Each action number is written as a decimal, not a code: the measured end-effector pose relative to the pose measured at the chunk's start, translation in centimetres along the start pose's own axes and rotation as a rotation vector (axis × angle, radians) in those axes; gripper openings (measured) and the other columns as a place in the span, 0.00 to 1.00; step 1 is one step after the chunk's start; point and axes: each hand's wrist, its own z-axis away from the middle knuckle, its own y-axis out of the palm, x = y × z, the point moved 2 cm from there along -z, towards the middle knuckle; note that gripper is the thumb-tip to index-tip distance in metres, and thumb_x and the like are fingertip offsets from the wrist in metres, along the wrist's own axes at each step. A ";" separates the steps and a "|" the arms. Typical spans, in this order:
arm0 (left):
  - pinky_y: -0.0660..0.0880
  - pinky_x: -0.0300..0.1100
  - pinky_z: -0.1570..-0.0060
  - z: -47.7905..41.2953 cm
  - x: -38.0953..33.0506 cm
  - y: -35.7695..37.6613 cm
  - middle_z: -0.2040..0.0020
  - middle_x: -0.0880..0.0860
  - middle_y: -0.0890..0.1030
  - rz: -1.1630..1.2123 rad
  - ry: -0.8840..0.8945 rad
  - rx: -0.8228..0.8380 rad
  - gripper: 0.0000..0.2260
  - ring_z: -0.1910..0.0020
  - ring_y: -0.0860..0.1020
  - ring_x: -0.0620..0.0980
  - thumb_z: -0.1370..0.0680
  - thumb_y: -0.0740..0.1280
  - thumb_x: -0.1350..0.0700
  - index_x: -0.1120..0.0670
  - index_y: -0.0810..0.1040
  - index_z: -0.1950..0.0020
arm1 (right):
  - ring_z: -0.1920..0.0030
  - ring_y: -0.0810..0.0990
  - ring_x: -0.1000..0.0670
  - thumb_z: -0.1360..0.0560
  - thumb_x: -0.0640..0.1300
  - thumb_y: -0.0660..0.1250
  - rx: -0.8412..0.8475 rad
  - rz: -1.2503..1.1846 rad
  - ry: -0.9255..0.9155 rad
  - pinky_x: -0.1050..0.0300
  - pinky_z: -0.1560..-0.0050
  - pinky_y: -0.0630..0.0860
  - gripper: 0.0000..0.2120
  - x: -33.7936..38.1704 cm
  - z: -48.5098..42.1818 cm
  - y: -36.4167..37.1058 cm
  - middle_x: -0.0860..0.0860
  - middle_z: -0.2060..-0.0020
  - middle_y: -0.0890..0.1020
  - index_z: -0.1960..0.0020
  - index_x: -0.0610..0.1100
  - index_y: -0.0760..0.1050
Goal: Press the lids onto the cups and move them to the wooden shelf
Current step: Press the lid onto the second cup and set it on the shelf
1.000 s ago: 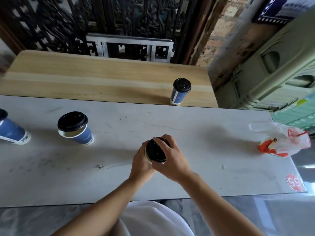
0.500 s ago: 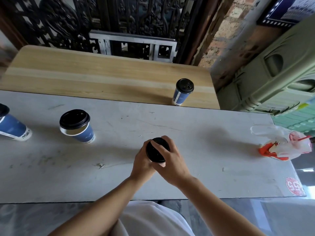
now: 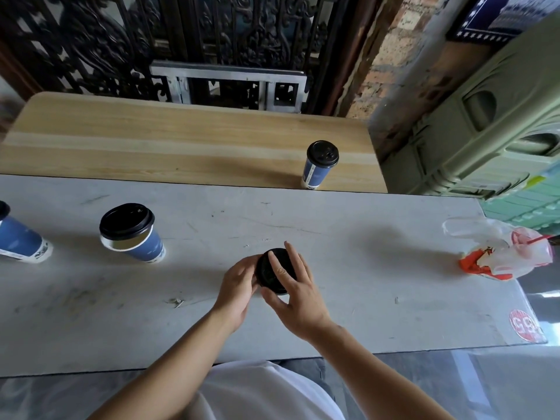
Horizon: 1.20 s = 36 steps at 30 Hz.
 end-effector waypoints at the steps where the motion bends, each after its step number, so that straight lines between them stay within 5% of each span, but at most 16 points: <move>1: 0.78 0.45 0.44 0.0 0.1 0.0 0.48 0.53 0.88 -0.002 0.015 -0.025 0.11 0.42 0.84 0.53 0.17 0.64 0.56 0.50 0.86 0.51 | 0.20 0.50 0.52 0.19 0.57 0.60 -0.006 -0.079 0.028 0.58 0.26 0.57 0.29 0.0 -0.1 0.0 0.56 0.19 0.50 0.20 0.56 0.60; 5: 0.77 0.46 0.40 0.2 0.8 0.1 0.50 0.51 0.87 -0.044 0.053 -0.050 0.10 0.45 0.83 0.50 0.17 0.65 0.49 0.52 0.83 0.49 | 0.23 0.61 0.60 0.15 0.47 0.58 -0.128 -0.535 0.253 0.73 0.29 0.57 0.23 -0.7 -0.6 -0.4 0.63 0.25 0.63 0.20 0.50 0.61; 7: 0.77 0.46 0.40 0.2 0.9 0.3 0.53 0.46 0.86 -0.090 0.071 -0.071 0.10 0.47 0.83 0.47 0.17 0.65 0.48 0.49 0.84 0.53 | 0.26 0.69 0.55 0.14 0.45 0.57 -0.208 -0.845 0.447 0.65 0.27 0.63 0.20 -1.2 -0.7 -0.3 0.57 0.28 0.72 0.23 0.47 0.67; 10: 0.76 0.47 0.41 0.0 0.9 0.3 0.55 0.45 0.86 -0.164 0.127 -0.089 0.12 0.50 0.82 0.45 0.16 0.64 0.49 0.48 0.84 0.55 | 0.40 0.81 0.48 0.16 0.43 0.60 -0.261 -1.151 0.635 0.48 0.31 0.73 0.13 -1.5 -0.4 -0.1 0.43 0.42 0.85 0.41 0.42 0.82; 15: 0.74 0.49 0.52 -0.2 0.5 0.1 0.60 0.52 0.81 -0.298 0.255 -0.138 0.14 0.58 0.77 0.49 0.15 0.61 0.53 0.60 0.81 0.52 | 0.42 0.81 0.48 0.16 0.48 0.59 -0.229 -1.042 0.651 0.45 0.38 0.78 0.17 -1.3 0.3 0.0 0.41 0.47 0.85 0.42 0.37 0.82; 19: 0.73 0.48 0.53 -0.3 0.6 -0.1 0.62 0.49 0.82 -0.338 0.266 -0.181 0.14 0.60 0.78 0.49 0.15 0.61 0.55 0.53 0.82 0.56 | 0.42 0.82 0.59 0.16 0.55 0.58 -0.203 -1.114 0.696 0.60 0.46 0.77 0.19 -0.8 0.8 0.7 0.50 0.44 0.86 0.41 0.45 0.84; 26: 0.73 0.41 0.56 0.3 1.0 0.0 0.65 0.42 0.81 -0.365 0.286 -0.210 0.14 0.63 0.77 0.40 0.15 0.61 0.55 0.52 0.81 0.57 | 0.30 0.75 0.51 0.17 0.58 0.56 -0.167 -1.276 0.735 0.46 0.27 0.69 0.23 -1.3 0.9 0.4 0.50 0.36 0.82 0.37 0.45 0.81; 36: 0.72 0.27 0.60 0.6 0.2 -0.2 0.61 0.45 0.82 -0.364 0.267 -0.264 0.14 0.62 0.78 0.36 0.14 0.59 0.53 0.52 0.80 0.56 | 0.41 0.81 0.54 0.15 0.52 0.56 -0.133 -1.062 0.648 0.54 0.39 0.78 0.19 -0.8 0.1 0.6 0.46 0.43 0.85 0.39 0.44 0.81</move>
